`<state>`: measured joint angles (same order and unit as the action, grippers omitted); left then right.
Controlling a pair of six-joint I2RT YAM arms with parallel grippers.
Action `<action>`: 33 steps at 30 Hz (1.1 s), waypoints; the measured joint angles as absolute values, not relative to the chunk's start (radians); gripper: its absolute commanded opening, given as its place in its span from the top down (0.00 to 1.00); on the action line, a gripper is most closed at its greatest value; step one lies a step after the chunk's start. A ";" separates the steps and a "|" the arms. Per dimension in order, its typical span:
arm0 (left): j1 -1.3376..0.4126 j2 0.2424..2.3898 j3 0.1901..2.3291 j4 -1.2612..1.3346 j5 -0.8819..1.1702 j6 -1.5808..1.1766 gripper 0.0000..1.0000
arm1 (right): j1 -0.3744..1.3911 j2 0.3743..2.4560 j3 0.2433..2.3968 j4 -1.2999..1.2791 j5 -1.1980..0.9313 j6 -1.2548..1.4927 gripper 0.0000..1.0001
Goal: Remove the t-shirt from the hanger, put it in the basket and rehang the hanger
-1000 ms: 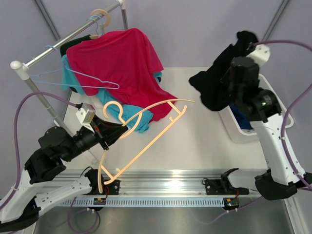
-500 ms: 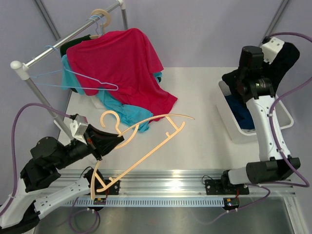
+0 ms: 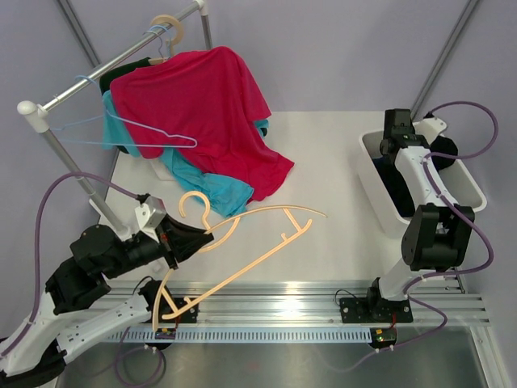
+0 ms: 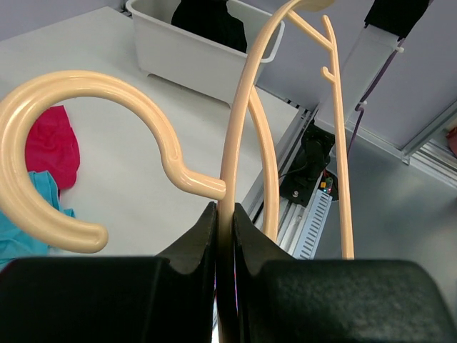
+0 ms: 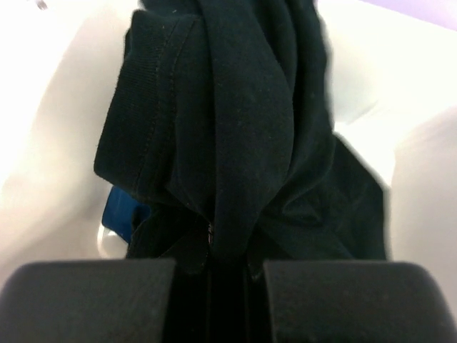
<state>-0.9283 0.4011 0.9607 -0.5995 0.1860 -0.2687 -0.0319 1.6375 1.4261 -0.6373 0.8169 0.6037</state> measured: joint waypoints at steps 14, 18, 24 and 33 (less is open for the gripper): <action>-0.928 0.393 0.955 -0.617 0.122 -0.207 1.00 | -0.059 1.613 1.364 -0.686 0.540 0.759 0.18; -0.928 0.409 0.960 -0.640 0.149 -0.181 1.00 | -0.059 1.504 1.509 -0.764 0.413 0.642 0.02; -0.928 0.426 0.960 -0.653 0.158 -0.149 1.00 | -0.061 1.385 1.887 -0.842 0.085 0.485 0.01; -0.928 0.509 0.960 -0.659 0.241 -0.084 1.00 | 0.146 1.215 1.791 -0.871 -0.599 0.347 0.02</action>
